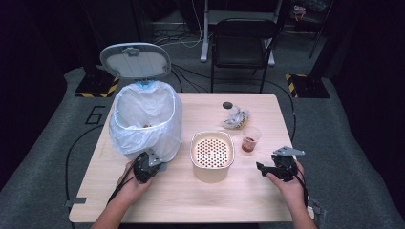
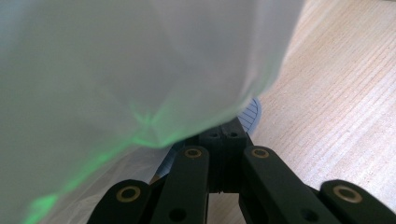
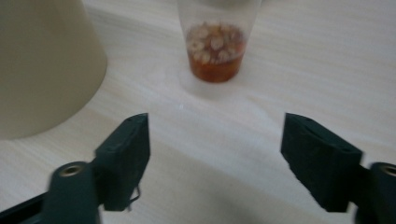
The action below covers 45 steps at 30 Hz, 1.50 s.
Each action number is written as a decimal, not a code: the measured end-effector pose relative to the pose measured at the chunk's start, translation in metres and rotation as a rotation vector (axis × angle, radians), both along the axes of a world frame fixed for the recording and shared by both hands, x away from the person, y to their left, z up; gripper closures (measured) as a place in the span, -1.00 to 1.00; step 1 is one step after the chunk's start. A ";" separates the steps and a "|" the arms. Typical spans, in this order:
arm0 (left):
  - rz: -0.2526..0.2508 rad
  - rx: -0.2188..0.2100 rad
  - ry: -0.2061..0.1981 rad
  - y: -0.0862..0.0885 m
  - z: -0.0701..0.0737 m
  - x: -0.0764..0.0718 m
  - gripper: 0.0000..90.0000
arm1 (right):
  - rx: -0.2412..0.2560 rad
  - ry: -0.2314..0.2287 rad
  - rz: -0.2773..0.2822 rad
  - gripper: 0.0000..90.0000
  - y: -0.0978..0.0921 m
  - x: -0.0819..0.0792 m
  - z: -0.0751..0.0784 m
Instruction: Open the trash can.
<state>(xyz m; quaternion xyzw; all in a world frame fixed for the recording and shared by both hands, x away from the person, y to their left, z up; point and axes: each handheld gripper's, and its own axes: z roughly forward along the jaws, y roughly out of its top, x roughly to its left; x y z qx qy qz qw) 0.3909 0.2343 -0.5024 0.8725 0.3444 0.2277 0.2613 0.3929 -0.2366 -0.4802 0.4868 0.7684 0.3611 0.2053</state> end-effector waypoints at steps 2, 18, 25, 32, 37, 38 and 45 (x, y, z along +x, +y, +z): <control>0.001 -0.003 0.002 0.000 0.000 0.000 1.00 | -0.005 -0.014 0.005 -0.61 0.001 0.002 0.004; 0.014 -0.023 0.019 0.000 0.000 0.000 1.00 | -0.037 -0.079 0.040 -0.90 0.034 0.063 0.033; 0.019 -0.029 0.010 0.000 -0.001 0.000 1.00 | -0.064 -0.040 0.046 -0.84 0.049 0.086 0.026; 0.018 -0.029 0.016 0.000 0.000 0.000 1.00 | -0.083 -0.044 0.043 -0.51 0.054 0.091 0.023; 0.019 -0.028 0.015 0.000 0.000 0.000 1.00 | -0.087 -0.032 0.072 -0.50 0.054 0.085 0.025; 0.019 -0.028 0.015 0.000 0.000 0.000 1.00 | -0.091 -0.024 0.094 -0.50 0.055 0.078 0.026; 0.024 -0.022 0.007 -0.001 0.000 0.000 1.00 | -0.088 -0.020 0.172 -0.50 0.056 0.048 0.026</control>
